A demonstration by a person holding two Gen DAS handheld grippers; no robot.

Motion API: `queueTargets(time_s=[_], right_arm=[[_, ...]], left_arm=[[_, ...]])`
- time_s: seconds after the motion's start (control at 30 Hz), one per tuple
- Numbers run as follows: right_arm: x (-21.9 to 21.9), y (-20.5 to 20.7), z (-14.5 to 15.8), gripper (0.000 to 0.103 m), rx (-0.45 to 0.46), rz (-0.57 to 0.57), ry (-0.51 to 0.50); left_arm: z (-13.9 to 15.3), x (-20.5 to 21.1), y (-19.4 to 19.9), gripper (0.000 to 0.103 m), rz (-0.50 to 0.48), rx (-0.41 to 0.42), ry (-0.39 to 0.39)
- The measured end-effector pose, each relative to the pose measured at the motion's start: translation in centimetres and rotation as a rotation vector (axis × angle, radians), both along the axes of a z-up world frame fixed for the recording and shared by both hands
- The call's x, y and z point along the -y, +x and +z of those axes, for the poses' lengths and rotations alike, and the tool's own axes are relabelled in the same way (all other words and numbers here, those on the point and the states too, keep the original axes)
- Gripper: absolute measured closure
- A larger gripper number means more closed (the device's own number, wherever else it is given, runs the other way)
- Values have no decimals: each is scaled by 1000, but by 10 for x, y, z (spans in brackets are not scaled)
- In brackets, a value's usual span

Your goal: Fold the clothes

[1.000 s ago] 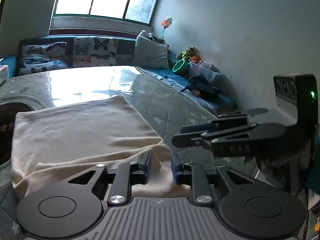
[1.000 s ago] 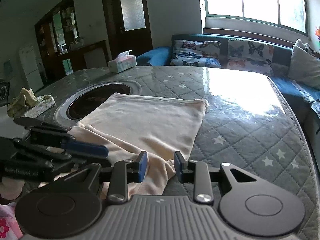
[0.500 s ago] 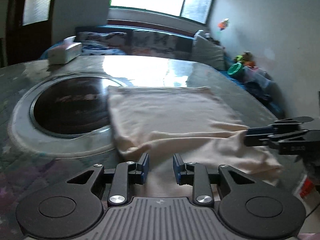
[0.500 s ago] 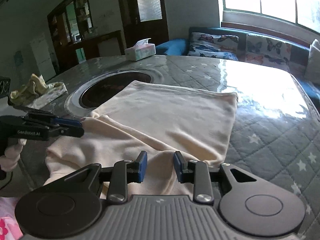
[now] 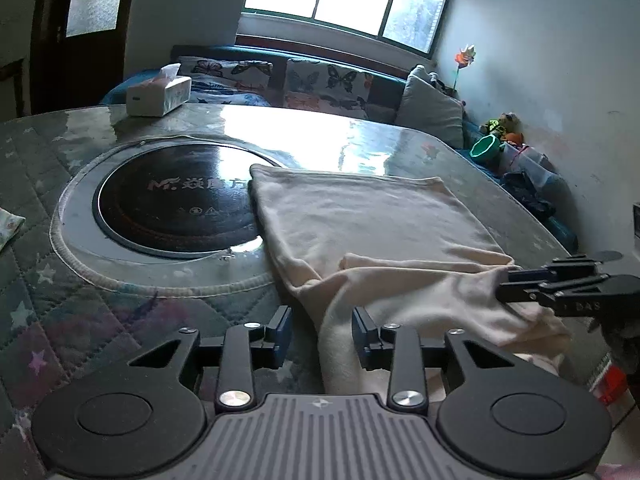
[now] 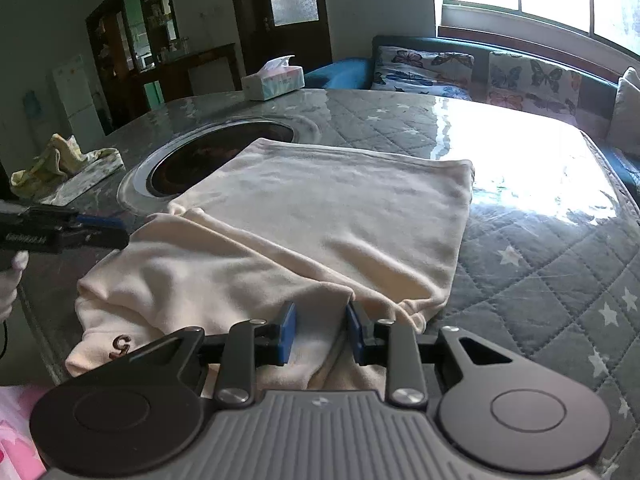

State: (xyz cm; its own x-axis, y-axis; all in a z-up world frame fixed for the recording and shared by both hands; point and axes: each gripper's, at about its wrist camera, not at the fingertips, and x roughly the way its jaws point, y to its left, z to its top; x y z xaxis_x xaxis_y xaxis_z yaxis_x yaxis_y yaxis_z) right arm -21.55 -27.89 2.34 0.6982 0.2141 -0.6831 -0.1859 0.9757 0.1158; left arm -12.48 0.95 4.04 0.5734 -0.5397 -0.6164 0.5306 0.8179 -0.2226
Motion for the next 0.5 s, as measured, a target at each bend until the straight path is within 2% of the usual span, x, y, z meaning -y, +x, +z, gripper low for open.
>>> queueTargets(time_s=[0.07, 0.1, 0.13, 0.23, 0.43, 0.5], right_arm=[[0, 1, 0, 77, 0, -4, -4], [0, 1, 1, 81, 0, -6, -2], [-1, 1, 1, 89, 3, -8, -7], [-6, -2, 6, 99, 27, -4, -40], [-17, -22, 55, 99, 169, 14, -124], [-18, -25, 66, 99, 191, 15, -143]], left_arm=[[2, -1, -4, 62, 2, 8, -4], [3, -2, -6, 62, 3, 15, -3], [3, -2, -8, 59, 3, 20, 0], [3, -3, -12, 59, -4, 23, 9], [4, -4, -18, 58, -31, 35, 27], [4, -3, -18, 58, -41, 34, 27]])
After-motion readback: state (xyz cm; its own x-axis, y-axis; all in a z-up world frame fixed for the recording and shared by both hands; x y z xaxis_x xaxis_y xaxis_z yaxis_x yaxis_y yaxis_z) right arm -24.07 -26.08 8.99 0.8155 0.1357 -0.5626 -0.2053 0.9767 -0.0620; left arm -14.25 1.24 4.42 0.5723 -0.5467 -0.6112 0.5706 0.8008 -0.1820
